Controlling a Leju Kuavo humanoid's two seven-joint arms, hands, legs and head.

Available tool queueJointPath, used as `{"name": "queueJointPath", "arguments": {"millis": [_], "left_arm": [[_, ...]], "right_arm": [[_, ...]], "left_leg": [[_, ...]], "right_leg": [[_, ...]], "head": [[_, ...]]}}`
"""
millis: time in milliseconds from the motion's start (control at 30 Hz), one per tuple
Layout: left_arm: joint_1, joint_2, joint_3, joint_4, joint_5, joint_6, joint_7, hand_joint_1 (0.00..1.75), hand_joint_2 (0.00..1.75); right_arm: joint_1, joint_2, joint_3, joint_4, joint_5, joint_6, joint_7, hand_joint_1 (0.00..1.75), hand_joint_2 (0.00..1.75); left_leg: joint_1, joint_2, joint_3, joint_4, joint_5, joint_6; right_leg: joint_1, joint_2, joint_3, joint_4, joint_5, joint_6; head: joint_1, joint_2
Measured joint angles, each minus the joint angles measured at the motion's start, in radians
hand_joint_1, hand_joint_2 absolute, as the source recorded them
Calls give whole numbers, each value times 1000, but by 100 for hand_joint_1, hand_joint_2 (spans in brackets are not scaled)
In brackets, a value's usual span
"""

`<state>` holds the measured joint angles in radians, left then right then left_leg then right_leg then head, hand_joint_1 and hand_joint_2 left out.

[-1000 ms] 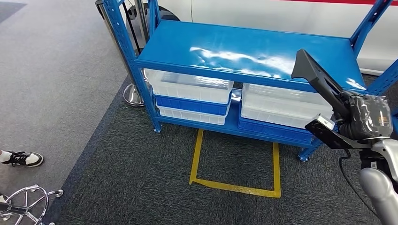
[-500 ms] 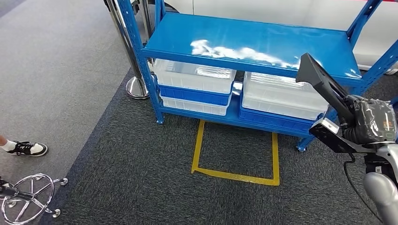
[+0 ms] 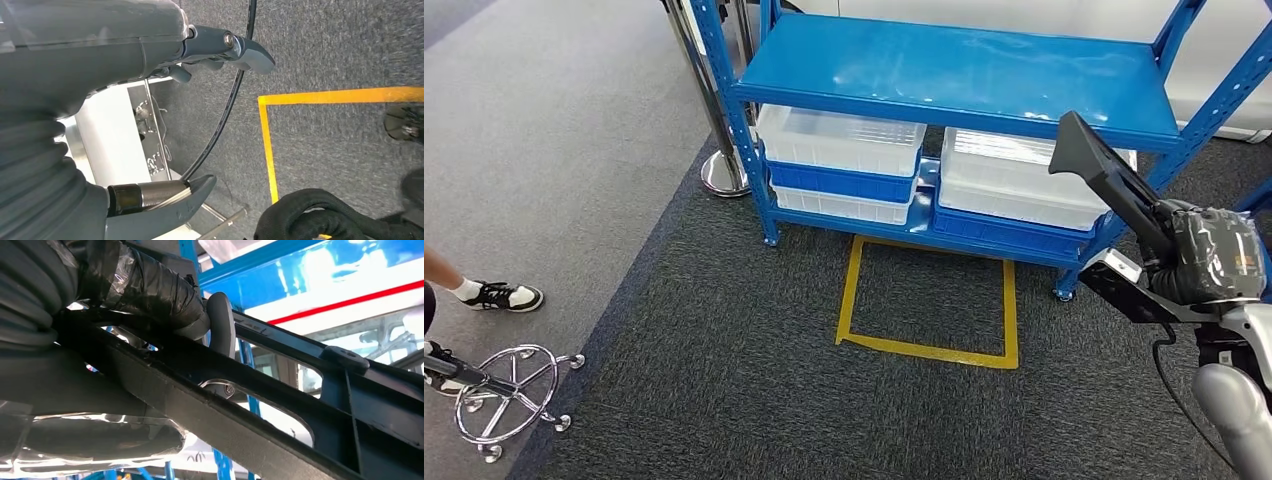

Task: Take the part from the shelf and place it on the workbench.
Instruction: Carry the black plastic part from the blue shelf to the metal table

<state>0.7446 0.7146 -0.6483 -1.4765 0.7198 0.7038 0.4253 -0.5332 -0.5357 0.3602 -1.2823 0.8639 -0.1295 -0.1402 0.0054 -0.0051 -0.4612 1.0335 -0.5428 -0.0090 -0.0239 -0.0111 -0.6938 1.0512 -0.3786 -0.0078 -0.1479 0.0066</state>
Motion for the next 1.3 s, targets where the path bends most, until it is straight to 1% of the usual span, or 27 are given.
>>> {"name": "queueJointPath", "arguments": {"millis": [33, 100, 133, 167, 200, 267, 300, 333, 367, 400, 433, 500, 567, 633, 667, 767, 800, 833, 867, 933, 1000, 1033, 1100, 1133, 1167, 1267, 1300], "left_arm": [[3, 0, 1, -2, -1, 0, 0, 0, 175], [8, 0, 1, -4, -2, 0, 0, 0, 175], [10, 0, 1, -5, -2, 0, 0, 0, 175], [11, 0, 1, -7, -2, 0, 0, 0, 175], [12, -1, 1, -8, -1, 0, 0, 0, 175], [12, -2, 1, -12, 1, 0, 0, 0, 175], [10, -3, 1, -12, 2, 0, 0, 0, 175], [8, -5, 1, -12, 4, -1, 0, 0, 175], [7, -6, 1, -12, 5, -1, 0, 0, 175], [5, -7, 1, -12, 5, -1, 0, 0, 175], [5, -9, 1, -12, 5, -1, 0, 0, 175], [8, -11, 1, -13, 4, -1, 0, 0, 175], [15, -13, 2, -14, 0, -1, 0, 0, 175], [24, -14, 3, -16, -3, -1, 0, 0, 175], [29, -14, 4, -18, -4, -1, 0, 0, 175], [34, -16, 5, -20, -5, 0, 0, 0, 175], [34, -17, 5, -20, -5, 0, 0, 0, 175], [33, -17, 6, -20, -5, 0, 0, 0, 175], [32, -18, 6, -20, -5, 0, 0, 0, 175], [32, -18, 6, -21, -5, 0, 0, 0, 175], [31, -17, 6, -21, -6, 0, 0, 0, 175], [32, -17, 7, -21, -6, 0, 0, 0, 175], [34, -18, 8, -22, -12, 0, 0, 0, 175], [37, -19, 10, -24, -18, 0, 0, 0, 175], [39, -21, 13, -27, -26, 0, 0, 0, 175], [47, -28, 27, -39, -39, 0, 0, 0, 175], [48, -29, 30, -42, -38, 0, 0, 0, 175]], "right_arm": [[2, 0, 0, -1, 1, -1, 1, 175, 175], [8, 0, 0, -1, 2, -1, 2, 175, 175], [11, -1, 0, -1, 2, -1, 3, 175, 175], [14, -1, 0, -1, 3, -2, 4, 175, 175], [17, -1, 0, -1, 4, -2, 5, 175, 175], [19, -1, 0, -1, 6, -2, 8, 175, 175], [21, 0, 0, -1, 7, -2, 10, 175, 175], [23, 1, 1, -1, 8, -2, 11, 175, 175], [24, 2, 1, -1, 9, -2, 12, 175, 175], [25, 3, 1, -2, 11, -2, 14, 175, 175], [25, 3, 1, -4, 14, -2, 17, 175, 175], [26, 4, 1, -15, 21, -3, 25, 175, 175], [27, 8, 2, -26, 27, -5, 31, 175, 175], [31, 14, 4, -31, 33, -5, 37, 175, 175], [33, 17, 6, -33, 35, -5, 39, 175, 175], [38, 26, 9, -40, 38, -6, 43, 175, 175], [39, 28, 9, -42, 38, -6, 43, 175, 175], [41, 31, 9, -44, 38, -6, 44, 175, 175], [43, 32, 9, -46, 39, -6, 44, 175, 175], [50, 33, 9, -51, 39, -6, 45, 175, 175], [55, 33, 5, -59, 39, -8, 46, 175, 175], [57, 33, 3, -62, 39, -8, 46, 175, 175], [62, 33, 0, -66, 40, -9, 46, 175, 175], [65, 33, -1, -67, 40, -9, 46, 175, 175], [70, 32, -2, -67, 40, -8, 46, 175, 175], [78, 32, -11, -67, 30, 2, 48, 175, 175], [79, 32, -14, -67, 25, 7, 49, 175, 175]], "left_leg": [[-4, -1, 22, -41, -9, 4], [-6, 1, 12, -58, 10, 16], [-4, 4, 3, -64, 24, 24], [-2, 7, -10, -69, 42, 35], [-1, 10, -25, -72, 58, 44], [-4, 11, -60, -69, 86, 53], [-6, 12, -80, -65, 99, 54], [-7, 12, -99, -59, 111, 53], [-7, 12, -121, -52, 121, 51], [-7, 12, -142, -42, 131, 49], [-8, 11, -162, -32, 139, 46], [-10, 11, -189, -15, 154, 36], [-12, 11, -198, -12, 173, 24], [-9, 10, -208, -9, 174, 12], [-8, 9, -216, 9, 145, 6], [0, 8, -244, 151, -16, -10], [3, 8, -245, 205, -41, -14], [6, 8, -237, 241, -37, -18], [8, 8, -218, 252, -9, -20], [12, 6, -133, 183, 41, -20], [8, 2, -23, 40, 16, -11], [5, 0, 10, -14, -4, -5], [1, 0, 16, -51, -6, 14], [1, 2, 7, -54, 6, 23], [3, 5, -3, -58, 17, 34], [2, 12, -45, -61, 54, 55], [0, 15, -59, -60, 66, 57]], "right_leg": [[-1, 0, -1, -6, 13, 6], [-3, 1, -2, -22, 36, 19], [-3, 3, -8, -21, 27, 24], [-3, 5, -18, -2, -6, 27], [-3, 6, -30, 39, -60, 29], [-1, 7, -50, 165, -166, 32], [-1, 7, -52, 224, -184, 34], [0, 8, -44, 260, -174, 34], [0, 8, -21, 265, -147, 34], [0, 7, 20, 236, -120, 33], [1, 7, 76, 177, -113, 30], [6, 6, 183, 33, -149, 20], [13, 6, 216, -34, -176, 10], [9, 2, 197, -38, -157, -3], [6, 0, 184, -39, -143, -10], [4, -5, 137, -38, -103, -22], [4, -6, 119, -36, -89, -22], [4, -6, 100, -32, -76, -20], [3, -6, 79, -27, -63, -18], [1, -6, 41, -14, -40, -10], [1, -5, 18, -5, -20, 1], [1, -5, 14, -5, -9, 7], [0, -5, 12, -18, 16, 20], [-1, -4, 8, -21, 16, 26], [-1, -2, 1, -12, -4, 30], [0, 3, -37, 128, -149, 34], [1, 4, -49, 192, -177, 35]], "head": [[0, 0], [1, 0], [1, 0], [1, 0], [2, 0], [3, 0], [3, 0], [3, 0], [3, 0], [3, 0], [3, 0], [2, 0], [2, 0], [1, 0], [1, 0], [0, 0], [0, 0], [0, 0], [0, 0], [0, 0], [-1, 0], [-1, 0], [0, 0], [0, 0], [0, 0], [0, 0], [0, 0]]}}
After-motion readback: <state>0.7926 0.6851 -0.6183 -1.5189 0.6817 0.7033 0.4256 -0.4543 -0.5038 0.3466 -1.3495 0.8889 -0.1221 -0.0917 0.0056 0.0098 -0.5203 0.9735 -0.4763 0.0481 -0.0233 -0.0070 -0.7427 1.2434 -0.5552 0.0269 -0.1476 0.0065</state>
